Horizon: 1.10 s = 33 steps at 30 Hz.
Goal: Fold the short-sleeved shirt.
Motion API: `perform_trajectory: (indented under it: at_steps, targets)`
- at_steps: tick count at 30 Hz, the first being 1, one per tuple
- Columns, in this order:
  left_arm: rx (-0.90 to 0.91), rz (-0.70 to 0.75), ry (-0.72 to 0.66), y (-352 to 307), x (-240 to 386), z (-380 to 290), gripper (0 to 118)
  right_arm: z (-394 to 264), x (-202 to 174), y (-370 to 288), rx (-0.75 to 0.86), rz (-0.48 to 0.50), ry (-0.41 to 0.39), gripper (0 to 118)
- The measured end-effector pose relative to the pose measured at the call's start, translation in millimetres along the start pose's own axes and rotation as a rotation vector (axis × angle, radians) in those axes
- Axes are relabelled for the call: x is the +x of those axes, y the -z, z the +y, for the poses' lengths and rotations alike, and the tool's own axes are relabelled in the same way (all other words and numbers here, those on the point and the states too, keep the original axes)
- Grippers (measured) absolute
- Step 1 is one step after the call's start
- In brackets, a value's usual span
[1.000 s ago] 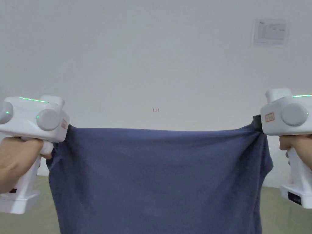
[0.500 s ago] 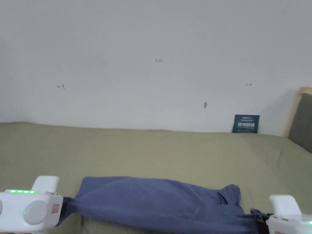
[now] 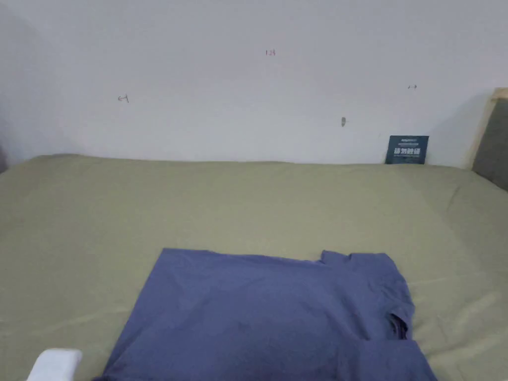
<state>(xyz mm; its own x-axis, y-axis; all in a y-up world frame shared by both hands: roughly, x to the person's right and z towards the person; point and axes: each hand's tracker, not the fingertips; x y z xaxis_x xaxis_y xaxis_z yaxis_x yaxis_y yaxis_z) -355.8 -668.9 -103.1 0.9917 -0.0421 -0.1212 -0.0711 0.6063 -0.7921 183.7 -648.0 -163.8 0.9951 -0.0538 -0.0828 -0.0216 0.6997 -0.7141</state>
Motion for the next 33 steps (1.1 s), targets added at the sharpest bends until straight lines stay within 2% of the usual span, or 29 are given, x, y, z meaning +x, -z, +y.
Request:
perform_trajectory:
  at_steps: [5, 8, 9, 10, 11, 12, 13, 14, 18, 19, 20, 21, 22, 23, 24, 26, 27, 28, 29, 30, 31, 32, 33]
  targets:
    - [-0.022, -0.001, -0.002, 11, 3, -13, 2, -4, 1, 10, -0.031, -0.001, 0.033, 0]
    - [-0.037, -0.029, -0.04, 14, 1, -12, 2, -5, -1, 15, -0.043, 0.0, 0.025, 3]
    - [-0.04, -0.039, -0.043, 13, 0, -12, 5, -5, 0, 14, -0.048, -0.001, 0.025, 14]
    - [-0.028, -0.053, -0.041, 12, -2, -13, 20, -5, 0, 13, -0.05, -0.012, 0.031, 54]
    - [-0.016, -0.052, -0.042, 10, -2, -14, 51, -5, 1, 12, -0.05, -0.022, 0.039, 92]
    - [-0.011, -0.044, -0.046, 8, -2, -13, 86, -6, 4, 10, -0.051, -0.025, 0.04, 118]
    - [0.007, -0.016, -0.049, 5, -3, -15, 102, -6, 7, -4, 0.052, -0.053, 0.023, 112]
    - [0.053, 0.001, -0.046, 0, -5, -15, 102, -3, 0, -11, 0.028, -0.037, 0.027, 112]
    - [0.121, 0.068, -0.059, -19, -12, -13, 100, -3, 2, -20, 0.028, -0.082, 0.025, 111]
    - [0.121, 0.072, -0.066, -25, -14, -14, 98, -5, 4, -17, 0.028, -0.086, 0.028, 105]
    - [0.14, 0.084, -0.091, -29, -16, -15, 90, -7, 4, -21, 0.034, -0.086, 0.041, 88]
    - [0.131, 0.061, -0.098, -32, -19, -16, 70, -10, 5, -24, 0.059, -0.086, 0.073, 52]
    - [0.117, 0.035, -0.107, -34, -21, -17, 15, -12, 5, -27, 0.078, -0.084, 0.102, 0]
    - [0.12, 0.041, -0.113, -33, -20, -20, 0, -13, 5, -24, 0.065, -0.103, 0.114, 0]
    - [0.133, 0.064, -0.122, -30, -19, -23, 0, -13, 4, -24, 0.086, -0.131, 0.112, 0]
    - [0.082, 0.033, -0.1, -29, -23, -23, 0, -16, 3, -24, 0.048, -0.087, 0.114, 0]
    - [0.085, 0.033, -0.106, -27, -23, -24, 0, -18, 0, -24, 0.05, -0.094, 0.116, 0]
    - [0.075, 0.019, -0.102, -27, -24, -24, 5, -19, -3, -25, 0.049, -0.097, 0.113, 0]
    - [0.071, 0.013, -0.102, -20, -22, -30, 19, -19, -5, -26, 0.043, -0.096, 0.104, 0]
    - [0.064, -0.006, -0.099, -18, -22, -31, 51, -22, 0, -22, 0.035, -0.083, 0.113, 0]
    - [0.042, -0.046, -0.103, -16, -22, -30, 77, -23, 1, -22, 0.034, -0.083, 0.114, 0]
    - [-0.003, -0.069, -0.104, -12, -21, -28, 88, -23, 2, -21, 0.029, -0.08, 0.116, 0]
    - [-0.029, -0.071, -0.098, -5, -19, -29, 88, -23, 2, -21, 0.021, -0.077, 0.116, 0]
